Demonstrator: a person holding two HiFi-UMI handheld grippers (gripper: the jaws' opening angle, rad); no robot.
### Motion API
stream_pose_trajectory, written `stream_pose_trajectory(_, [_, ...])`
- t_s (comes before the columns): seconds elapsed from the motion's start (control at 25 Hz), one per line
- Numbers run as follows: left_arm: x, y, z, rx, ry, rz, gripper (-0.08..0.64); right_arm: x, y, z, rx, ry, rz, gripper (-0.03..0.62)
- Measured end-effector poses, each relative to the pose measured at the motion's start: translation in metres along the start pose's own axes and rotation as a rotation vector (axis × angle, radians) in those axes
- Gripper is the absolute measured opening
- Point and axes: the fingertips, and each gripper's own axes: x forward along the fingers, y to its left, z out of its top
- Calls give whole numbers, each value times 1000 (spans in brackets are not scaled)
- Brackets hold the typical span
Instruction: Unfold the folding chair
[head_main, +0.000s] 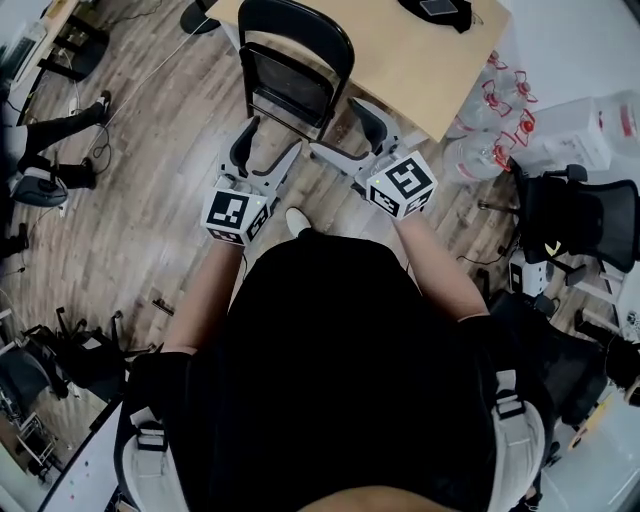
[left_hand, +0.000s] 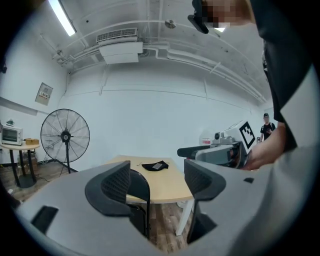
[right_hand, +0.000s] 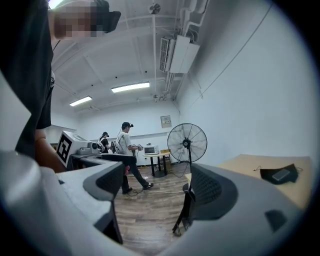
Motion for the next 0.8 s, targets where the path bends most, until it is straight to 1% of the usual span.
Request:
stream_pose_trajectory(0.2, [27, 36, -4, 6, 21, -7, 324, 38, -28, -1, 14, 18, 4, 417])
stream_pose_trajectory(0.44, [64, 61, -10, -18, 26, 31, 327, 62, -80, -5, 30, 37, 12, 417])
stream_pose_trajectory(0.6, [97, 72, -13, -47, 26, 85, 337, 75, -122, -5, 27, 55, 48, 417])
stream_pose_trajectory(0.8, [135, 86, -13, -114, 12, 182, 337, 94, -173, -7, 27, 95, 122, 416])
